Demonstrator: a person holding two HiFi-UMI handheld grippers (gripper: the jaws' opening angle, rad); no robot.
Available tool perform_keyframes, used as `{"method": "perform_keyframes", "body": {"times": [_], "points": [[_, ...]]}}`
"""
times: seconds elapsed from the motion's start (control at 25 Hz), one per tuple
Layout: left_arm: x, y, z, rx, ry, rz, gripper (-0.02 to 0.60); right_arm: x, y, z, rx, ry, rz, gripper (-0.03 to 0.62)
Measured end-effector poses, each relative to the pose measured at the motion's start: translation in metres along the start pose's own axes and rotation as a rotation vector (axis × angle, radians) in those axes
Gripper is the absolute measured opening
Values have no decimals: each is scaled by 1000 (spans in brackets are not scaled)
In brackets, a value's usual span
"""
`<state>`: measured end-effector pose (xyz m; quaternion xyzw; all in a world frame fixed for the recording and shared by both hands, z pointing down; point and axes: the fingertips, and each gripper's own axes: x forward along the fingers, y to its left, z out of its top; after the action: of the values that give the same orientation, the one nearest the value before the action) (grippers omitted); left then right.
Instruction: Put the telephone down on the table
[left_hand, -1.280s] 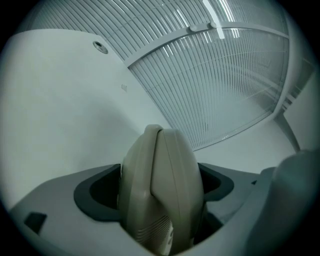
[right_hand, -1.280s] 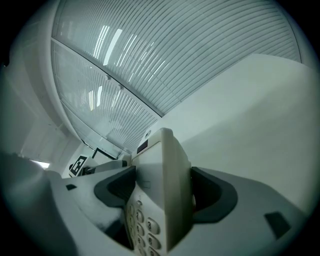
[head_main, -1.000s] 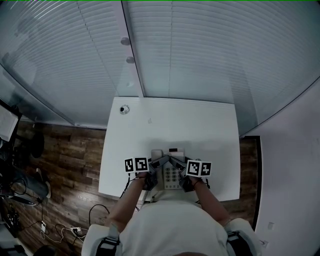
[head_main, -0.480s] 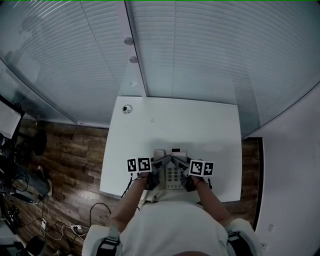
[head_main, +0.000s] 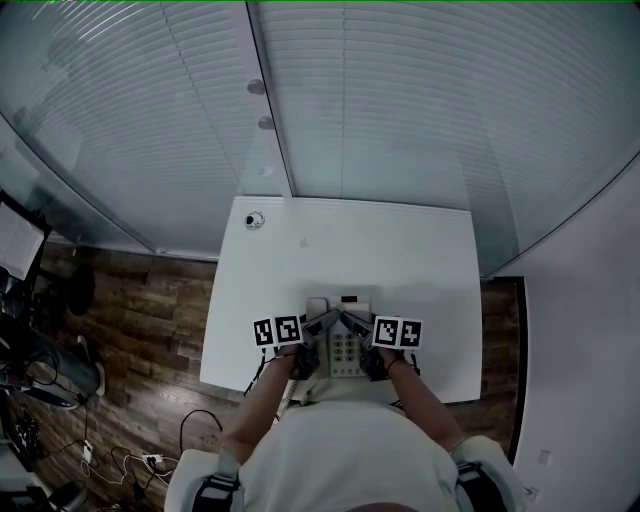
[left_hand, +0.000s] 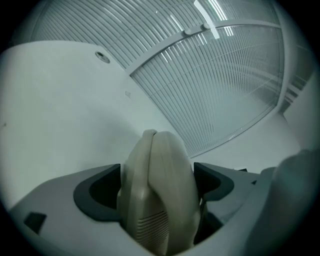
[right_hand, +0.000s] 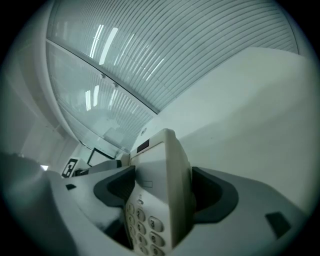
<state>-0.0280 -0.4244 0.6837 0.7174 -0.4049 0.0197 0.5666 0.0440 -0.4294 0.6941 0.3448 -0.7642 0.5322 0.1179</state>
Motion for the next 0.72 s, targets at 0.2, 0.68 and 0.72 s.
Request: {"method": "perform_keyframes", "body": {"times": [0.2,0.68,0.72], "points": [[-11,4,-2,-4,-36,27,445,-2,-2,4,-73,-27,-86,345],[-42,4,-23,-27,-46,0,445,-26,-7,-3,-59,-147,-184,344],[-44,4,-24,-19,-44,-3,445,-29,-8,-4,-55,-162,-188,344]]}}
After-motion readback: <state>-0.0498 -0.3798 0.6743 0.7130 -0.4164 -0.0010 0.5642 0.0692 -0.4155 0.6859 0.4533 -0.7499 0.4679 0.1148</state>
